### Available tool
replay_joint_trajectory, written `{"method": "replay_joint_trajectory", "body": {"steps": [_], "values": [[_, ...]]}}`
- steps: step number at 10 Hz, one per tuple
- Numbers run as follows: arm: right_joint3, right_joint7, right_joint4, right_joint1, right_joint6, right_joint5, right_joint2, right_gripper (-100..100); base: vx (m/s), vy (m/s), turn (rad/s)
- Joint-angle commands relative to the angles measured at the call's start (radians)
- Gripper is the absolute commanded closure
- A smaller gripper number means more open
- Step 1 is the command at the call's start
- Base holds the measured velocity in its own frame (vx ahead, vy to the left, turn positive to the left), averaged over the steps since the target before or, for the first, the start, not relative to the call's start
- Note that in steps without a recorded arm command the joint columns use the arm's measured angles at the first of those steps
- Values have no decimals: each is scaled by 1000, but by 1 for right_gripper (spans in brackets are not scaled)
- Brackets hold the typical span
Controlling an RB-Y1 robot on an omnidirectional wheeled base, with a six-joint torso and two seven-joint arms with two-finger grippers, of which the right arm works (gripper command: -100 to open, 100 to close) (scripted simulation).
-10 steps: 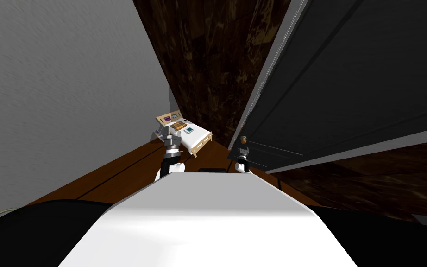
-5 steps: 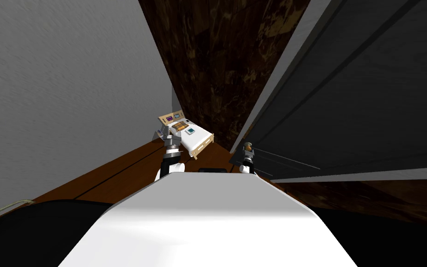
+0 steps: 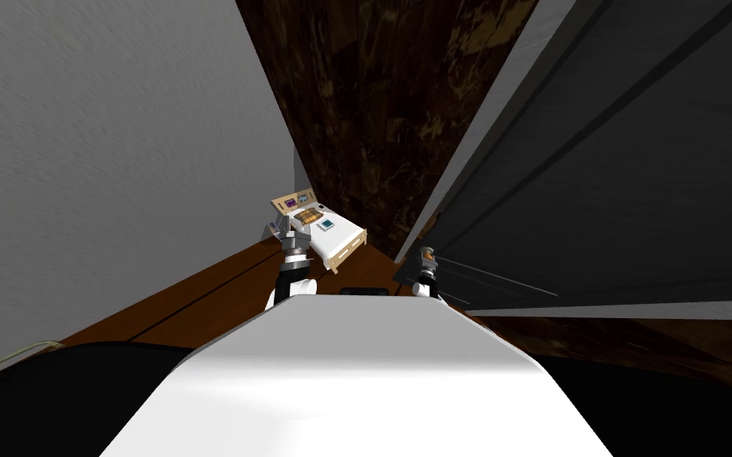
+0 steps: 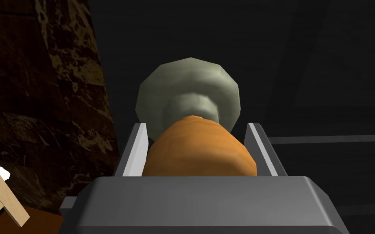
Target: Pull the door open
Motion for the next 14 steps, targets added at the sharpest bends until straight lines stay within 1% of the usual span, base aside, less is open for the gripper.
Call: {"method": "replay_joint_trajectory", "body": {"steps": [1, 3, 4, 5, 6, 13, 14], "values": [[2, -1, -1, 0, 0, 1, 4, 100, -17, 3, 3], [2, -1, -1, 0, 0, 1, 4, 100, -4, 2, -2], [26, -32, -5, 12, -3, 9, -15, 100, -175, 2, 154], [31, -39, -6, 14, -4, 11, -19, 100, -219, -49, 133], [49, -62, -11, 21, -7, 18, -31, 100, -215, -39, 140], [140, -179, -33, 59, -25, 52, -95, 100, -220, -24, 126], [131, -166, -31, 56, -21, 48, -89, 100, -101, -17, 41]]}}
